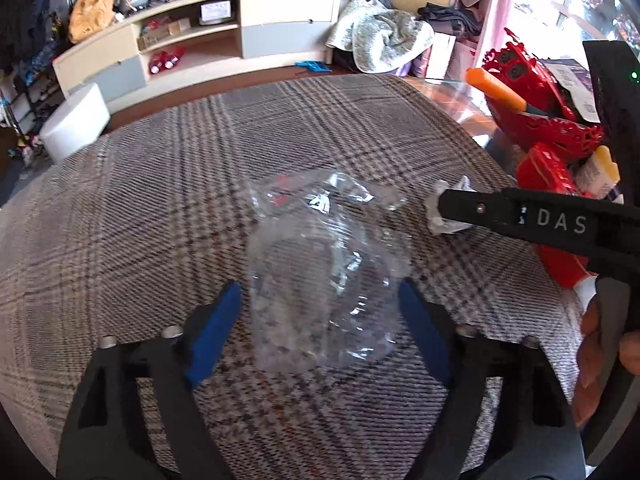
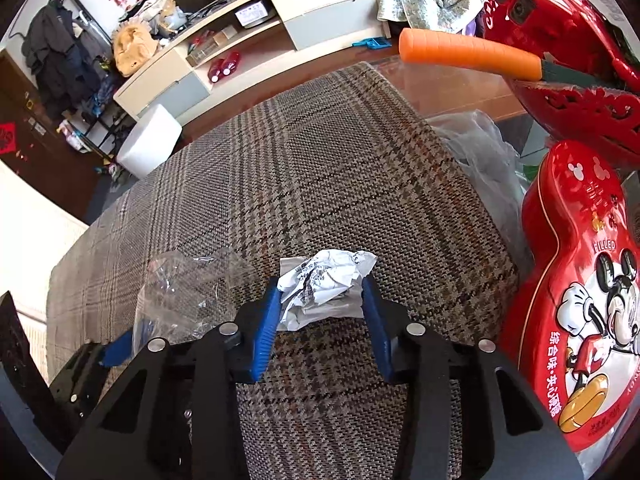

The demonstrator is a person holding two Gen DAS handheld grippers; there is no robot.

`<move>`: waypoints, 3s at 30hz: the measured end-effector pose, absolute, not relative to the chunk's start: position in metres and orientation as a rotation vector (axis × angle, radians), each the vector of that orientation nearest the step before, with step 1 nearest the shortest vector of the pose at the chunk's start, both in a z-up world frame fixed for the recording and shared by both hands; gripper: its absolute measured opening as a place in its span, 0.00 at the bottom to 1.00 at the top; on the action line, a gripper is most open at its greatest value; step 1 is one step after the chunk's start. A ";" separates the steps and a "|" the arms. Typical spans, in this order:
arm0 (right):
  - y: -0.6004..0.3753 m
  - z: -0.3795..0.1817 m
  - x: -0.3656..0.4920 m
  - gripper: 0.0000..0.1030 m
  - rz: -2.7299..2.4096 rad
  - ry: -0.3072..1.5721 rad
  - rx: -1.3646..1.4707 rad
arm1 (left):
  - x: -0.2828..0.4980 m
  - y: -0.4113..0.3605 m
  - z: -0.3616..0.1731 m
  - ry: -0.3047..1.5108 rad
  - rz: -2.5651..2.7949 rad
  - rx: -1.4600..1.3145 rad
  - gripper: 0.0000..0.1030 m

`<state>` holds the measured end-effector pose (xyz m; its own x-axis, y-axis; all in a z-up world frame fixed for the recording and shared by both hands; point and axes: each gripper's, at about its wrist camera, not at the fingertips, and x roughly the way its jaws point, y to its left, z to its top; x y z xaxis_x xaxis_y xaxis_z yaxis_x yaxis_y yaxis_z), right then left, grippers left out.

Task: Collect trash
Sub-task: 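Grasp the foil wrapper with the right gripper while the left grasps the clear plastic cup, then carry the foil wrapper and plastic cup to the gray bin and open both grippers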

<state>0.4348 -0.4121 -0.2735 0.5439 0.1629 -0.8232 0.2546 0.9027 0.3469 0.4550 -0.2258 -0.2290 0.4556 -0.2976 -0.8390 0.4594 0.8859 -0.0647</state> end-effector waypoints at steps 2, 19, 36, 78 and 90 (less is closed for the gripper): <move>-0.411 -0.272 0.436 0.39 -0.057 1.000 0.448 | 0.455 -0.228 -0.229 0.998 -0.481 0.178 0.56; -0.370 -0.225 0.335 0.38 -0.040 0.974 0.329 | 0.338 -0.181 -0.165 0.918 -0.503 0.157 0.22; -0.269 -0.195 0.100 0.38 0.064 0.905 0.202 | 0.075 -0.073 -0.154 0.855 -0.415 0.047 0.22; -0.212 -0.412 0.075 0.53 0.154 1.212 0.313 | 0.064 -0.048 -0.379 1.219 -0.298 0.007 0.39; -0.227 -0.382 0.060 0.93 0.078 1.117 0.272 | 0.031 -0.032 -0.339 1.134 -0.277 0.044 0.88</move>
<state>0.0598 -0.2272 -0.3820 0.4393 0.1982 -0.8762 0.0740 0.9641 0.2552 0.0311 -0.0319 -0.3389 0.3928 -0.1960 -0.8985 0.2409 0.9648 -0.1051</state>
